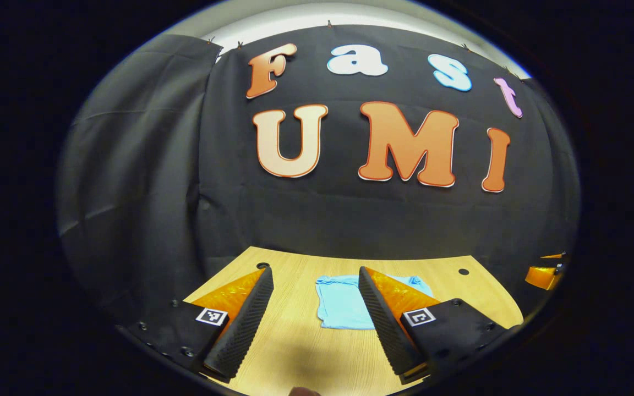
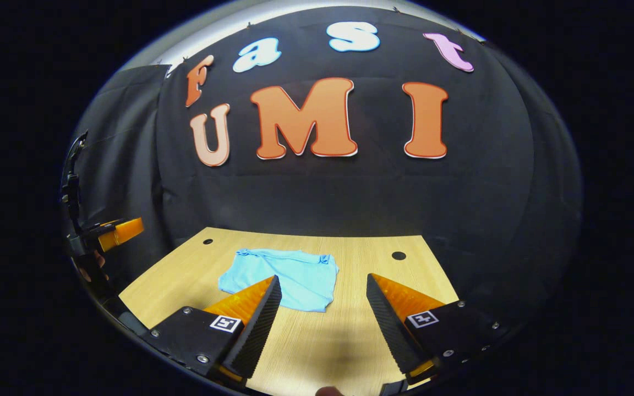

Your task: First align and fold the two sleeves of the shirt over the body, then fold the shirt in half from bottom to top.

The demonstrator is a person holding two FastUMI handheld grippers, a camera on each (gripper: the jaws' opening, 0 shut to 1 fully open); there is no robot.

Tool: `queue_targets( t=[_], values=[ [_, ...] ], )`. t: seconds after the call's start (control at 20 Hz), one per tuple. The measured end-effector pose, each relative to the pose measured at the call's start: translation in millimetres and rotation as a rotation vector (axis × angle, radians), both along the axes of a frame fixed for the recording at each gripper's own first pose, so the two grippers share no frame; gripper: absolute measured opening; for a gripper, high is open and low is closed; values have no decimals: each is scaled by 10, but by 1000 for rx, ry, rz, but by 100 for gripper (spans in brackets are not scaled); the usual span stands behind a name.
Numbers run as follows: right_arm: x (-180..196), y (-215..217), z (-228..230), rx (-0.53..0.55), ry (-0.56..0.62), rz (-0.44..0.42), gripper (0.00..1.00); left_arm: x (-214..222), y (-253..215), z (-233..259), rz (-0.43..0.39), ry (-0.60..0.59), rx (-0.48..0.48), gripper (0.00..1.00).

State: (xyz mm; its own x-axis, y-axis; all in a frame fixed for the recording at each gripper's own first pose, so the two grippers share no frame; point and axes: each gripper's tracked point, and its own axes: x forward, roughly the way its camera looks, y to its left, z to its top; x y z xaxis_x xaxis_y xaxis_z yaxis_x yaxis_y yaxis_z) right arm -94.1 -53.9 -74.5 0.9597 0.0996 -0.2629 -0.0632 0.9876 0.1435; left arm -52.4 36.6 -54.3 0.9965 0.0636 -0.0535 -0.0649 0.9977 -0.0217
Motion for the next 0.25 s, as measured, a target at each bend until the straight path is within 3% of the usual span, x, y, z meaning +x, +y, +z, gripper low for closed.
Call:
queue_targets(
  t=[0.25],
  values=[
    [-302, 20, 178, -37, -117, 19, 95, -572, -97, 50, 46, -68, 81, 100]
  ],
)
